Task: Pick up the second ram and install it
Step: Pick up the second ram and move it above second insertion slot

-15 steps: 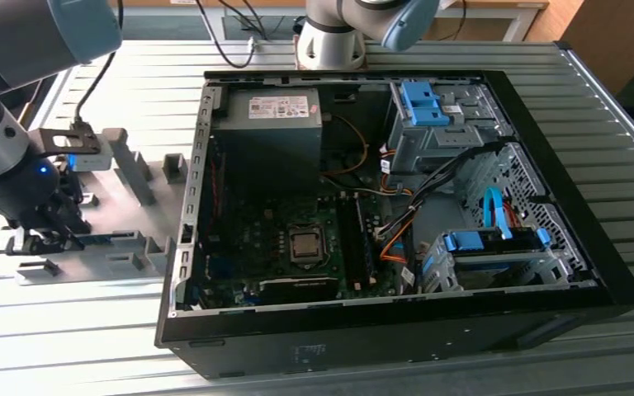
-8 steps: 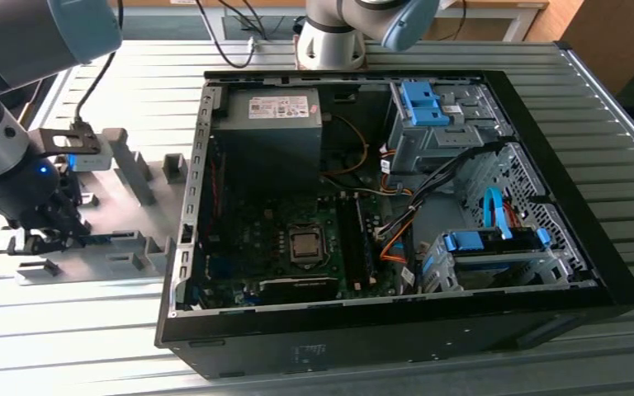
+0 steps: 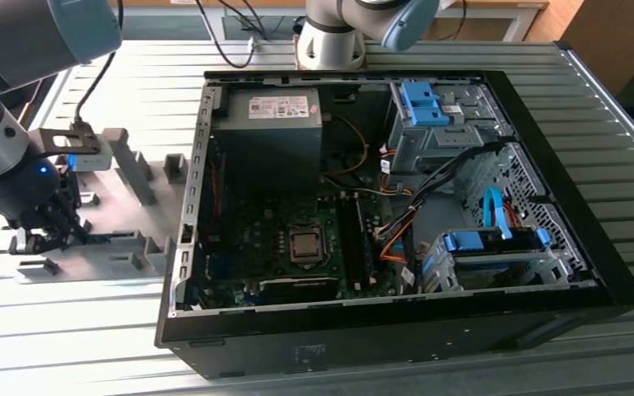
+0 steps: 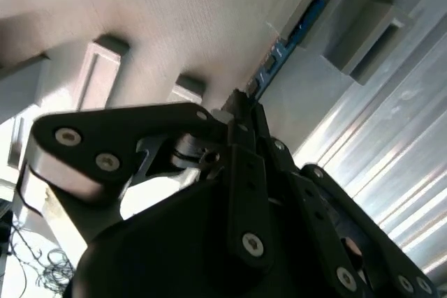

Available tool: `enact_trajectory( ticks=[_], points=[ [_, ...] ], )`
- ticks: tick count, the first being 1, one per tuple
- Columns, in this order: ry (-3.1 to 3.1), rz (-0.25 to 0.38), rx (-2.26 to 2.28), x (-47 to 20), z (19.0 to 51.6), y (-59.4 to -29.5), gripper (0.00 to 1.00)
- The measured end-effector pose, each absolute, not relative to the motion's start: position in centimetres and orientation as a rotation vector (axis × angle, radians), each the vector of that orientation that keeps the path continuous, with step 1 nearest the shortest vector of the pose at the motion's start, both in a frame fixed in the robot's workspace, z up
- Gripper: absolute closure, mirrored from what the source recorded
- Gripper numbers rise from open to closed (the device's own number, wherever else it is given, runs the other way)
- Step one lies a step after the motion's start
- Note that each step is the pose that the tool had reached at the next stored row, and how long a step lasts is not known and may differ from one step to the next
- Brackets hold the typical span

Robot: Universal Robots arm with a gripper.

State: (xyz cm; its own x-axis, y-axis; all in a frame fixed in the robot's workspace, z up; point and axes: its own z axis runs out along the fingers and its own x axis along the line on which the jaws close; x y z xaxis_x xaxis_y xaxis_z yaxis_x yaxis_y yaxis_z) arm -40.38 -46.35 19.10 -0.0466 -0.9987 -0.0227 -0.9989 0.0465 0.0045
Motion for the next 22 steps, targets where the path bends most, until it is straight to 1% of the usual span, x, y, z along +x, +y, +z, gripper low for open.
enact_trajectory(
  ticks=[22],
  points=[
    [2.200,0.030,-2.224,-40.37,19.24,-46.35,0.86]
  ],
)
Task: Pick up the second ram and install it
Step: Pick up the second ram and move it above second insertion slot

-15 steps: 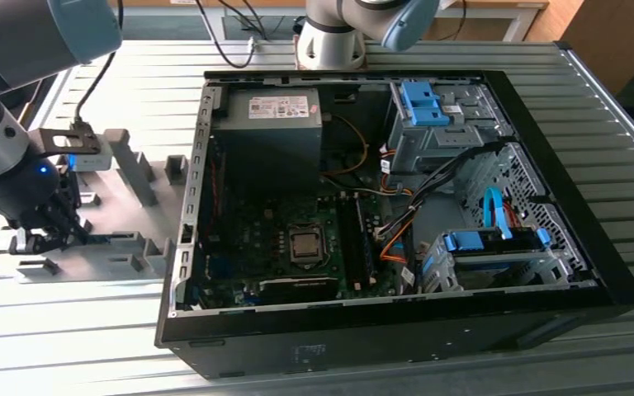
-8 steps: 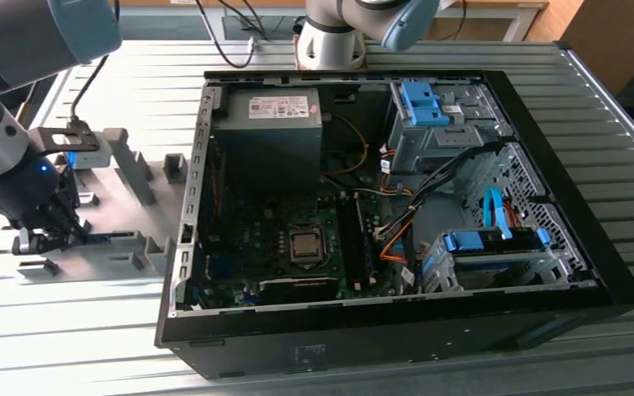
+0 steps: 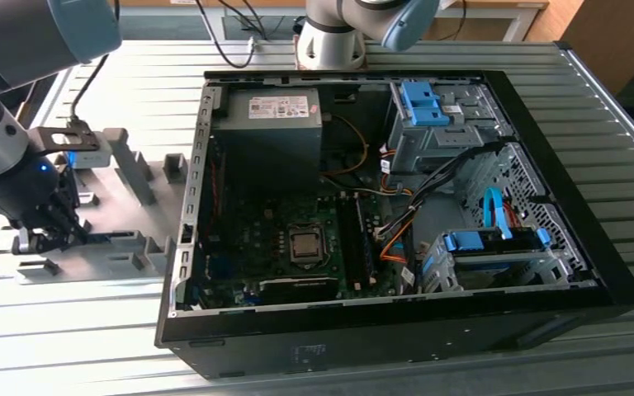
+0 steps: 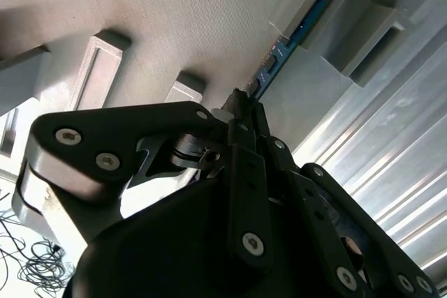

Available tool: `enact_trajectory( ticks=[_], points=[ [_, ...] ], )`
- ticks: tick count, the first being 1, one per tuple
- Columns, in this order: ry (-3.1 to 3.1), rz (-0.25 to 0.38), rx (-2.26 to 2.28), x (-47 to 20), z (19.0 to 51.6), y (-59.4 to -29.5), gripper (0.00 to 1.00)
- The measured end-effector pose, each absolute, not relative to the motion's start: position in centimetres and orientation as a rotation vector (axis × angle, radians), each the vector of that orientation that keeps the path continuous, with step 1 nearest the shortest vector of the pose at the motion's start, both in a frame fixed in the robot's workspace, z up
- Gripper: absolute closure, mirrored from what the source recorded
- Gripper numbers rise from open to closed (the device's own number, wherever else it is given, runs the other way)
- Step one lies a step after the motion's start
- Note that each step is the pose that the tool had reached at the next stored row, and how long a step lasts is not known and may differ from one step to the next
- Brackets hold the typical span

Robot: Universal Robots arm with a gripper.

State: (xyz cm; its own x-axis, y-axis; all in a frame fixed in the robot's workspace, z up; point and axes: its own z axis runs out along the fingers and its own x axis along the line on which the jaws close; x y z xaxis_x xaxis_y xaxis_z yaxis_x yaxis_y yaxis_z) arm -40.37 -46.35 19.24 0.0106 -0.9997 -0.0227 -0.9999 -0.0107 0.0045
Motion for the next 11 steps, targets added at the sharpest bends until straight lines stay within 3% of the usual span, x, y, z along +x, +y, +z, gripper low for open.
enact_trajectory(
  ticks=[11],
  points=[
    [2.210,0.029,-2.215,-40.4,20.7,-46.4,0.86]
  ],
)
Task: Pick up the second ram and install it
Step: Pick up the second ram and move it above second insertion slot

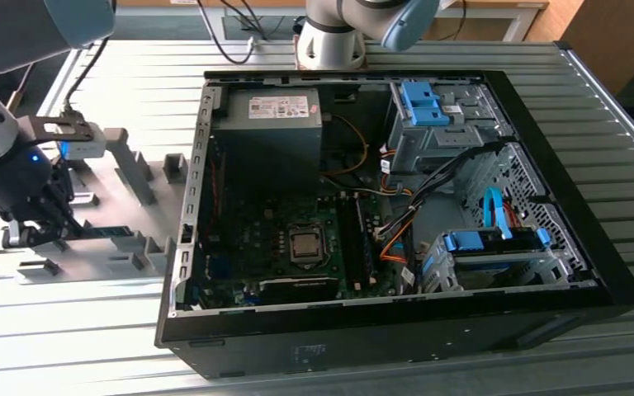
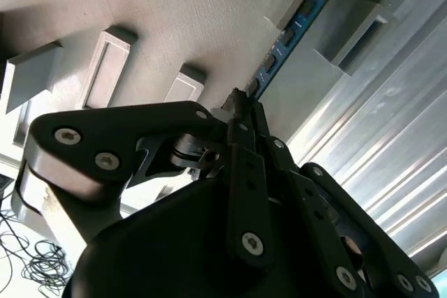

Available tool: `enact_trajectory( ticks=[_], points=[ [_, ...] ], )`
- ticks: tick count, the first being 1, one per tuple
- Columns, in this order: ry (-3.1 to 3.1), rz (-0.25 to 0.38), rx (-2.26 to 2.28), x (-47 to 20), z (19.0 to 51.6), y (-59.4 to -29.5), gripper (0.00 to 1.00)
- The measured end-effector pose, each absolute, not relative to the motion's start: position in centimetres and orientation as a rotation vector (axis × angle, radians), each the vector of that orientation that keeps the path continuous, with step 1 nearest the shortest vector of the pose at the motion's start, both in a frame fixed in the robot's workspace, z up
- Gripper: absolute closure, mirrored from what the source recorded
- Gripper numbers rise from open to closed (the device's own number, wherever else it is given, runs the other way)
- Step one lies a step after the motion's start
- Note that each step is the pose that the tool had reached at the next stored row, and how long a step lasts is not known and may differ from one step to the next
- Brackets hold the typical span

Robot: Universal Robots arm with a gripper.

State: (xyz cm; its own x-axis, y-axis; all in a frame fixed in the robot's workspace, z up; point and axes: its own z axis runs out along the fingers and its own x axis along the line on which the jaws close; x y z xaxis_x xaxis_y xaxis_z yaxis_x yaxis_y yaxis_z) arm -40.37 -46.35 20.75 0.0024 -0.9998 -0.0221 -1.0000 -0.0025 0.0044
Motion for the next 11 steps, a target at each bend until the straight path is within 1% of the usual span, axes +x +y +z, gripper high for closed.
enact_trajectory(
  ticks=[10,11],
  points=[
    [2.210,0.030,-2.215,-40.4,22.8,-46.3,0.86],
    [2.211,0.032,-2.216,-40.4,23.6,-46.4,0.86]
  ],
)
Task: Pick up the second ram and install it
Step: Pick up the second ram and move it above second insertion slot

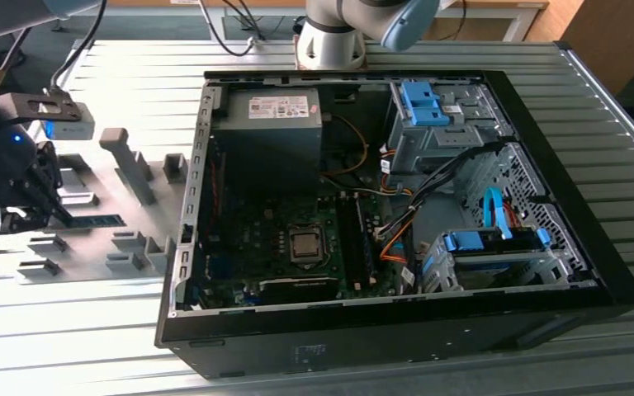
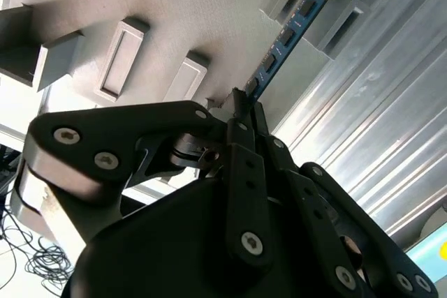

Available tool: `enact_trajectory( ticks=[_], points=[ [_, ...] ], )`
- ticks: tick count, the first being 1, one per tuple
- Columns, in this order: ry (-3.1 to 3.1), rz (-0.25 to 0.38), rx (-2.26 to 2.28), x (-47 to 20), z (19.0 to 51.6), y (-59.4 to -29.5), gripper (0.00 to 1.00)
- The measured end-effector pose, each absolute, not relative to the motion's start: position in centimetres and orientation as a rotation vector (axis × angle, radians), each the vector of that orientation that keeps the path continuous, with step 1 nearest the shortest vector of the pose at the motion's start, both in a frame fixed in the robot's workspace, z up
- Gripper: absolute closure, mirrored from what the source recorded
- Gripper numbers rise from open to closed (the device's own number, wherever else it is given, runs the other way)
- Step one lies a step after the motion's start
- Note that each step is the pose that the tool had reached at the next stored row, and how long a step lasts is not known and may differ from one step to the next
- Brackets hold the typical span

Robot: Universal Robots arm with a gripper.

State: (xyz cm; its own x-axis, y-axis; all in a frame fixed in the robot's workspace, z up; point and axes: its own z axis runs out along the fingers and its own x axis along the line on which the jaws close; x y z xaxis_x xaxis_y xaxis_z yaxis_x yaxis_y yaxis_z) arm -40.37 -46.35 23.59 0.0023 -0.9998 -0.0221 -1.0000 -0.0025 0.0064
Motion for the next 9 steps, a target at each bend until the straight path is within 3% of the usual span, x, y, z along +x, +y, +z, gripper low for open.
enact_trajectory(
  ticks=[9],
  points=[
    [2.211,0.032,-2.216,-40.38,23.67,-46.35,0.86]
  ],
)
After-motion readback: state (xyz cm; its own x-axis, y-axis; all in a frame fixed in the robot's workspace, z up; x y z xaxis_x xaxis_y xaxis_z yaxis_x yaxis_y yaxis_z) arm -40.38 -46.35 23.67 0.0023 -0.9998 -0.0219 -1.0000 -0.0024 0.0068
